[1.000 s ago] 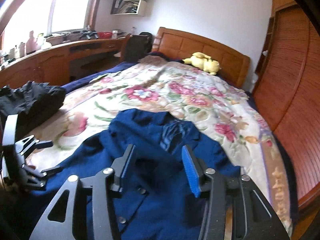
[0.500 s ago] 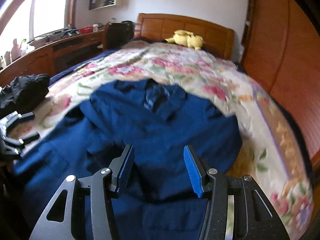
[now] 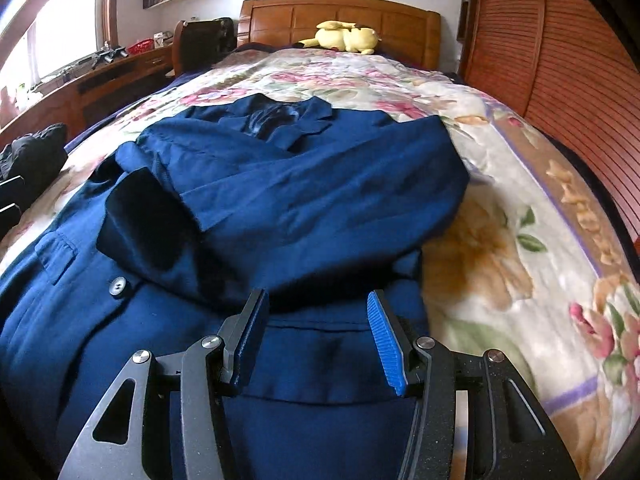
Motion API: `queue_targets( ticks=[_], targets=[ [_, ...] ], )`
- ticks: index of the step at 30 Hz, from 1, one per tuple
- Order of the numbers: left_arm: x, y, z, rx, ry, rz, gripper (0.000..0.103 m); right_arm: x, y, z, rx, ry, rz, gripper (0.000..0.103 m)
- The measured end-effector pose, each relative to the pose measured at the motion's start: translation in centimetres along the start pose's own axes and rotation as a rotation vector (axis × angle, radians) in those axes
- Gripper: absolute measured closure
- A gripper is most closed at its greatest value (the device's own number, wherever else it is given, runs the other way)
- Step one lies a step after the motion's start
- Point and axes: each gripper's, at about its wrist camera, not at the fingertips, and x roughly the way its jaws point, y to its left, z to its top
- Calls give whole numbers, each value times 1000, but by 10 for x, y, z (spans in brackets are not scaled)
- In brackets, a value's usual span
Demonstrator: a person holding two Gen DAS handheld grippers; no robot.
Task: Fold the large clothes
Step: 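Grasp the folded sleeve edge with the left tool and tuck it flat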
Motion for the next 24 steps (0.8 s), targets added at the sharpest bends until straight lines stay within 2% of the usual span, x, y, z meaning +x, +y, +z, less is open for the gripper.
queue_targets(
  ticks=[7, 13, 16, 17, 18, 21, 24],
  targets=[
    [32, -24, 19, 5, 51, -61, 22, 20, 0, -16, 28, 12, 15, 50],
    [67, -48, 28, 77, 115, -68, 35, 27, 5, -22, 8, 10, 2, 50],
    [81, -54, 29, 106, 146, -55, 43, 24, 5, -29, 11, 0, 5, 50],
    [86, -54, 30, 114, 153, -48, 49, 24, 4, -31, 16, -4, 7, 50],
    [90, -54, 31, 118, 159, -43, 55, 25, 3, -33, 17, -8, 8, 50],
    [99, -52, 33, 112, 179, -46, 63, 26, 4, -34, 13, -8, 4, 50],
    [103, -47, 34, 94, 187, -57, 66, 26, 2, -35, 15, -2, 9, 50]
  ],
)
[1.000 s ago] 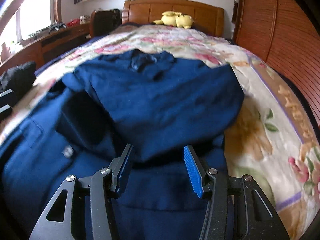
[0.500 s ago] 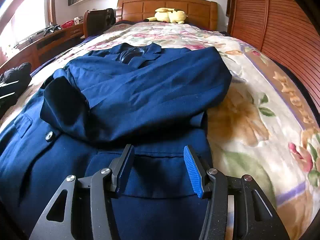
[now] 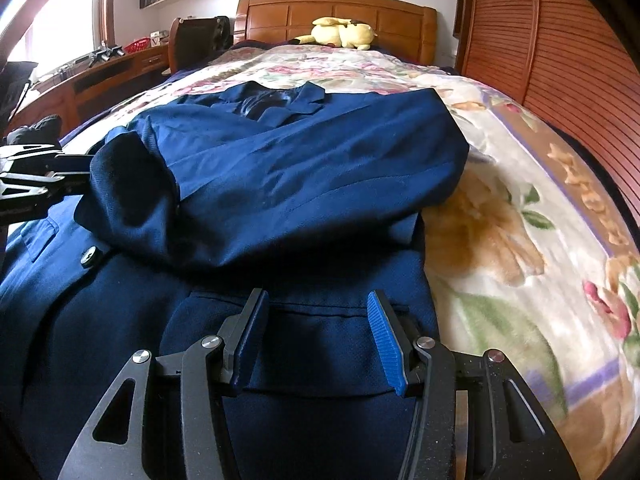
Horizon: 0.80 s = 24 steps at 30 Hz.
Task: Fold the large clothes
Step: 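Grasp the folded sleeve edge with the left tool and tuck it flat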
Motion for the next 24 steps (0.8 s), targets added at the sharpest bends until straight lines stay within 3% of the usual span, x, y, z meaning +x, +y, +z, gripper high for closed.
queue_targets(
  ticks=[3, 11, 15, 18, 24],
  targets=[
    [0, 3, -1, -13, 2, -11, 70, 0, -2, 0, 3, 2, 4, 50],
    [10, -3, -7, 3, 26, -57, 70, 0, -3, 1, -2, 2, -1, 50],
    [11, -10, -6, 2, 26, -73, 96, 1, -7, 0, 1, 1, 8, 50],
    [-5, -17, 1, 26, -23, -76, 98, 0, -10, 0, 6, -4, 12, 50],
    [-73, -14, 35, 37, -210, -41, 98, -3, -14, -2, 18, -21, 8, 50]
  ],
)
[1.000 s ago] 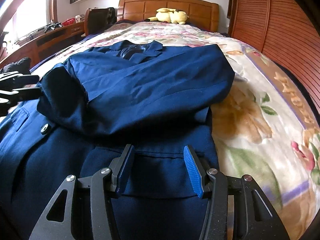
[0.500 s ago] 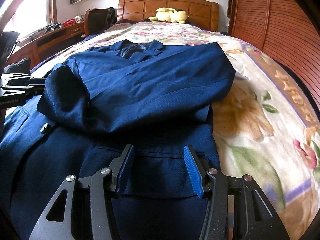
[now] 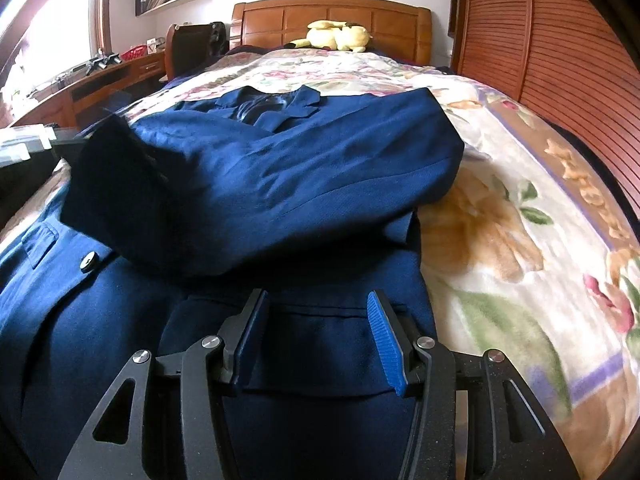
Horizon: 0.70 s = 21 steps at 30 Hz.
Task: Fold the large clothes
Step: 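Grasp the folded sleeve edge with the left tool and tuck it flat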
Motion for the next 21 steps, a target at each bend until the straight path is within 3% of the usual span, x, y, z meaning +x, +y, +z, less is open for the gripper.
queue_targets(
  ticks=[5, 8, 12, 14, 16, 18, 21],
  targets=[
    [-47, 25, 37, -17, -129, 64, 98, -1, 0, -2, 7, -4, 6, 50],
    [-63, 50, 44, -47, -157, 102, 98, -1, -2, -3, 11, -6, 9, 50],
    [-52, 79, 34, -69, -96, 176, 97, 1, -4, -2, 14, -3, 12, 50],
    [-41, 90, 21, -61, -46, 223, 87, 1, -5, -2, 14, -1, 12, 50],
    [-33, 98, 8, -68, -22, 234, 83, 1, -3, -1, 13, -1, 9, 50],
    [-31, 107, -5, -90, -10, 225, 71, 0, -3, -1, 13, 0, 9, 50],
    [-31, 115, -23, -127, 12, 195, 65, 1, -4, -1, 12, 1, 9, 50]
  ],
)
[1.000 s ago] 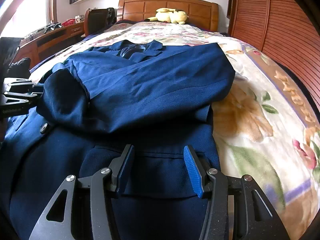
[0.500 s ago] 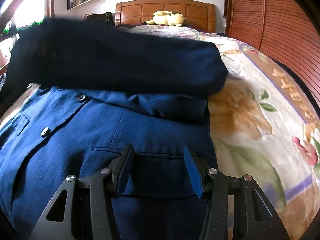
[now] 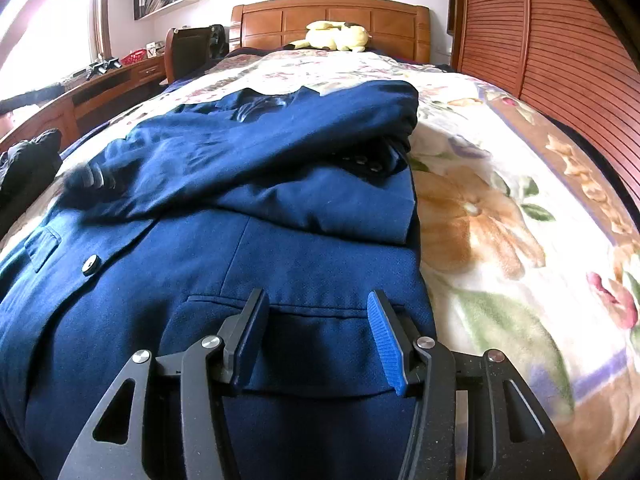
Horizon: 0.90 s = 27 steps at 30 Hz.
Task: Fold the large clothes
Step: 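Grasp the folded sleeve edge with the left tool and tuck it flat, then move both open tools back to the jacket hem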
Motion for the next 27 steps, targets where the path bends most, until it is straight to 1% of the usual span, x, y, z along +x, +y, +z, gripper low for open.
queue_targets(
  ticks=[1, 2, 3, 4, 5, 6, 7, 12, 17, 19, 22, 27],
  targets=[
    [-1, 0, -4, -1, 3, -4, 64, 0, 1, 0, 0, 1, -1, 50],
    [-2, -1, -9, 0, 4, -10, 61, 0, 1, 0, 0, 1, -2, 50],
    [-2, -1, -13, 2, 5, -11, 52, 0, 0, 0, -1, 1, -1, 50],
    [-4, -3, -17, 4, 6, -10, 46, 1, 0, 0, -1, 2, -2, 50],
    [-7, -4, -21, 0, 1, -13, 37, 1, 1, 1, -1, 3, -2, 50],
    [-9, -5, -25, -5, -2, -25, 35, 1, 1, 1, -1, 4, -2, 50],
    [-12, -8, -31, -6, 1, -40, 35, 1, 1, 1, -2, 4, -3, 50],
    [-32, -12, -59, 1, -1, -49, 33, 1, 2, 1, -4, 5, -4, 50],
    [-52, -10, -94, -15, 35, -11, 33, 1, 1, 1, -8, 8, -3, 50],
    [-63, -6, -108, -47, 34, 5, 33, 2, 1, 1, -8, 10, -2, 50],
    [-73, 1, -124, -82, 40, 12, 33, 3, 1, 1, -9, 13, -2, 50],
    [-88, 9, -146, -116, 51, 52, 33, 4, -2, 3, -8, 29, 4, 50]
  ],
)
